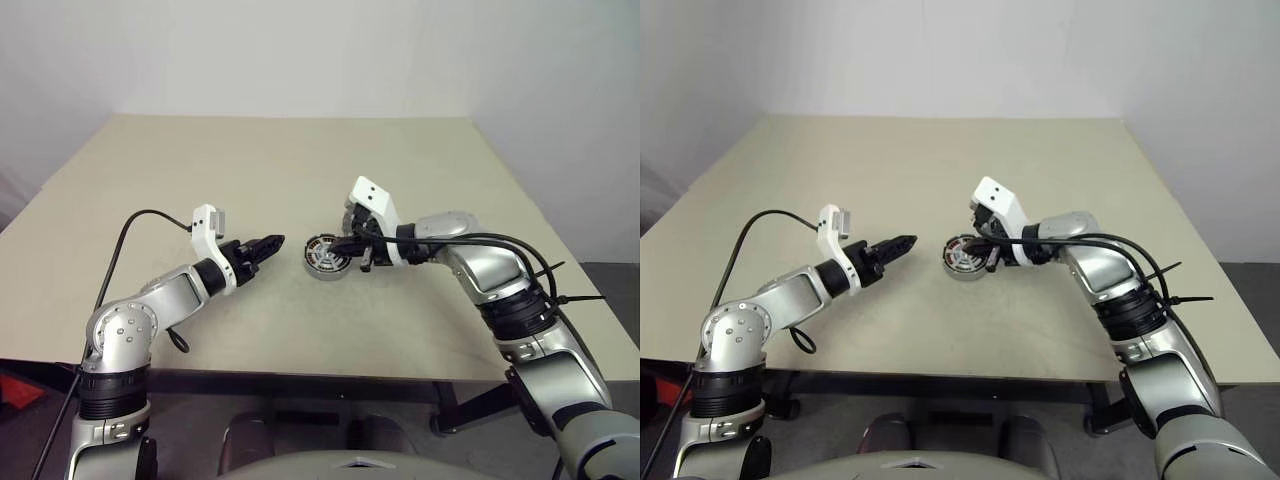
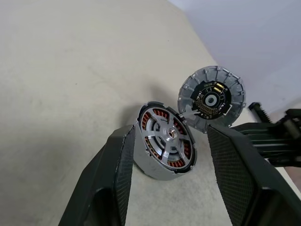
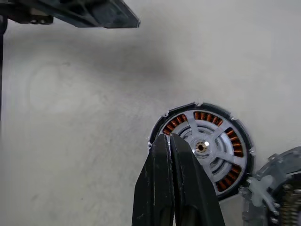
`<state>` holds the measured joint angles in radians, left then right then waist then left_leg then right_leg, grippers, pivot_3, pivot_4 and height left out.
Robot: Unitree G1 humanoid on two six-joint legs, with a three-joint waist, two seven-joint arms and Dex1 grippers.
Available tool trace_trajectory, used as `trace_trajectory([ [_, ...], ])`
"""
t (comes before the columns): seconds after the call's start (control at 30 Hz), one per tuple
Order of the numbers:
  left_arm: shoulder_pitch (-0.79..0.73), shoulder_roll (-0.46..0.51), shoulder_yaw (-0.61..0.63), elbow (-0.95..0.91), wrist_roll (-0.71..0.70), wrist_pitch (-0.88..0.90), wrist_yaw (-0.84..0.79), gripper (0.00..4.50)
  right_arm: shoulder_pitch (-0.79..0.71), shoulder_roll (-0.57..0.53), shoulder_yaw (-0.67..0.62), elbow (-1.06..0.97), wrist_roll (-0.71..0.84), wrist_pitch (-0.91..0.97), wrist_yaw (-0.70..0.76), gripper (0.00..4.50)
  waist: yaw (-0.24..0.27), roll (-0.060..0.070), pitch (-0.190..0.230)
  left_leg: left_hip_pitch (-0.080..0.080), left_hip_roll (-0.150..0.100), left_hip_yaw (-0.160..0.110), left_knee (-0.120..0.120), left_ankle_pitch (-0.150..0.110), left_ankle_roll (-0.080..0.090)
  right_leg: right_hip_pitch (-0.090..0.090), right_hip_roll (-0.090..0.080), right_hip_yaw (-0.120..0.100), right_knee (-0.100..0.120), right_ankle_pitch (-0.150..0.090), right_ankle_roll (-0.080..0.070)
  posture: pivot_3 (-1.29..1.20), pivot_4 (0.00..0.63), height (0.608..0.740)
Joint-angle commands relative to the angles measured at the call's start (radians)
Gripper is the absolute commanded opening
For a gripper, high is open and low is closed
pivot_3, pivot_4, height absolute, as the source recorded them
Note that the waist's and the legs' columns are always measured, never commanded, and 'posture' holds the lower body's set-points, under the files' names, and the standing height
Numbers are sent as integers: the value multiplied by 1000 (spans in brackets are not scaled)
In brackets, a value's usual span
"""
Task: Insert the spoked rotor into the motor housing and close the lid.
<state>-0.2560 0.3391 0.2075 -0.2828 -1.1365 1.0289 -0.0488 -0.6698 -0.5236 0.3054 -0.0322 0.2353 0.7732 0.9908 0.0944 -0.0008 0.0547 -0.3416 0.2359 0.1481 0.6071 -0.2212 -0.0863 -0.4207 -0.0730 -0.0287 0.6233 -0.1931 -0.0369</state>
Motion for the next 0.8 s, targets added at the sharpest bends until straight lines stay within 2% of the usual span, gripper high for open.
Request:
trace_trajectory([
  [0.03,-18,-4,5,-10,6,-16,-17,2565,-46,-40,-36,-6,-16,-80,14,11,0,0,0,0,0,0,0,0,0,0,0,0,0,0,0,0,0,740],
  [0.2,-14,-11,3,-13,9,-12,-21,2565,-115,-74,-74,78,-48,-149,-8,11,0,0,0,0,0,0,0,0,0,0,0,0,0,0,0,0,0,740],
  [0.5,-7,-31,-15,-19,11,-4,-22,2565,-311,-124,-155,454,-155,-305,-127,11,-1,0,0,-2,0,0,0,0,0,-1,0,0,0,0,-1,0,0,740],
  [0.7,-10,-9,-17,-27,16,1,-53,2565,-209,-134,-125,510,-186,-343,-69,11,-1,0,0,-3,0,0,0,0,1,-2,0,0,0,0,-1,0,0,740],
  [0.8,-10,-3,-3,-43,-17,2,-85,2565,-172,-124,-128,539,-207,-352,-87,11,-1,1,0,-3,-1,0,1,0,1,-2,0,0,0,0,-1,0,0,740],
])
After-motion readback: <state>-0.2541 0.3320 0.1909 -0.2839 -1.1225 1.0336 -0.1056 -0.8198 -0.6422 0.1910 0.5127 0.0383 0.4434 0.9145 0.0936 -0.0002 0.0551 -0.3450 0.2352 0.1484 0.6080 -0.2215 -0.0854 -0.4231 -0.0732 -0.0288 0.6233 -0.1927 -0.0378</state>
